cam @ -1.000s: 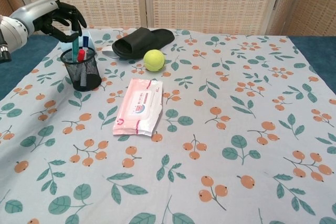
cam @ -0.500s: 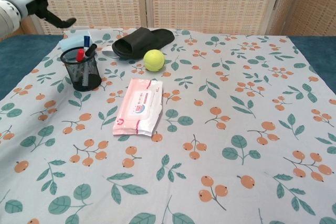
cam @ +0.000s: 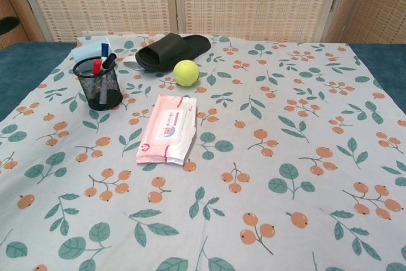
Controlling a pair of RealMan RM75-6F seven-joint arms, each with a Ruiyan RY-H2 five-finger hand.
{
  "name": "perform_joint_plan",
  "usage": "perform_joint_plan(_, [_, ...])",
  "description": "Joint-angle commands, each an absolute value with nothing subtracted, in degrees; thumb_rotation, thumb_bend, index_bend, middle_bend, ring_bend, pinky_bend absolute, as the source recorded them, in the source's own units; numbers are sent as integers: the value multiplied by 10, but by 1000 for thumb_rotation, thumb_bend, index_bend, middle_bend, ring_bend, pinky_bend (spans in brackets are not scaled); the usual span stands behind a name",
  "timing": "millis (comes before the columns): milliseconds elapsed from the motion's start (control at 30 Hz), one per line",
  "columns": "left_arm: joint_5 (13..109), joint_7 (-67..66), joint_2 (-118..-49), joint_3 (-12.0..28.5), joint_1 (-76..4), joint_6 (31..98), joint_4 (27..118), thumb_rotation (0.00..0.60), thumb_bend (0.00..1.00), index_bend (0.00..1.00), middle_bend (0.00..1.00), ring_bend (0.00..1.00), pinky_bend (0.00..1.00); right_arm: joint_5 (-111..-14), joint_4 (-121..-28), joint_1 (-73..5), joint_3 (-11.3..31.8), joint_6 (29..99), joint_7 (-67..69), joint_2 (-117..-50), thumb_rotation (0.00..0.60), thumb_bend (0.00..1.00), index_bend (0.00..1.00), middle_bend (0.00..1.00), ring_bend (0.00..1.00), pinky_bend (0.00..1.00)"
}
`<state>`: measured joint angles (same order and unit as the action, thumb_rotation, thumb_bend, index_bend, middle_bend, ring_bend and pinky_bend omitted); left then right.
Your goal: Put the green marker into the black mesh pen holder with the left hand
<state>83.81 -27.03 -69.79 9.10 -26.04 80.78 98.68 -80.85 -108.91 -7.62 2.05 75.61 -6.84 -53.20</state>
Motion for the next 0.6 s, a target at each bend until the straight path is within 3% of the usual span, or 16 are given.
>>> perform_joint_plan(33, [818,-138,-696,8,-115,910,881,600,374,155,54,0,45,-820,-1094,-75,15,758,-68,-530,600,0,102,0,9,0])
perform_joint_plan(233, [758,-20,-726,18,-78,881,753,600,375,176,56,0,46,-837,-1097,-72,9,765,-70,-529,600,0,102,0,9,0])
perform_joint_plan(433, [752,-33,-745,33,-76,888,711,600,375,176,57,0,47,-837,-1096,-71,8,766,-75,-529,600,0,100,0,9,0])
perform_joint_plan(600, [765,-36,-739,36,-74,891,731,600,376,176,59,0,47,-830,-1094,-71,10,766,-84,-535,600,0,100,0,9,0])
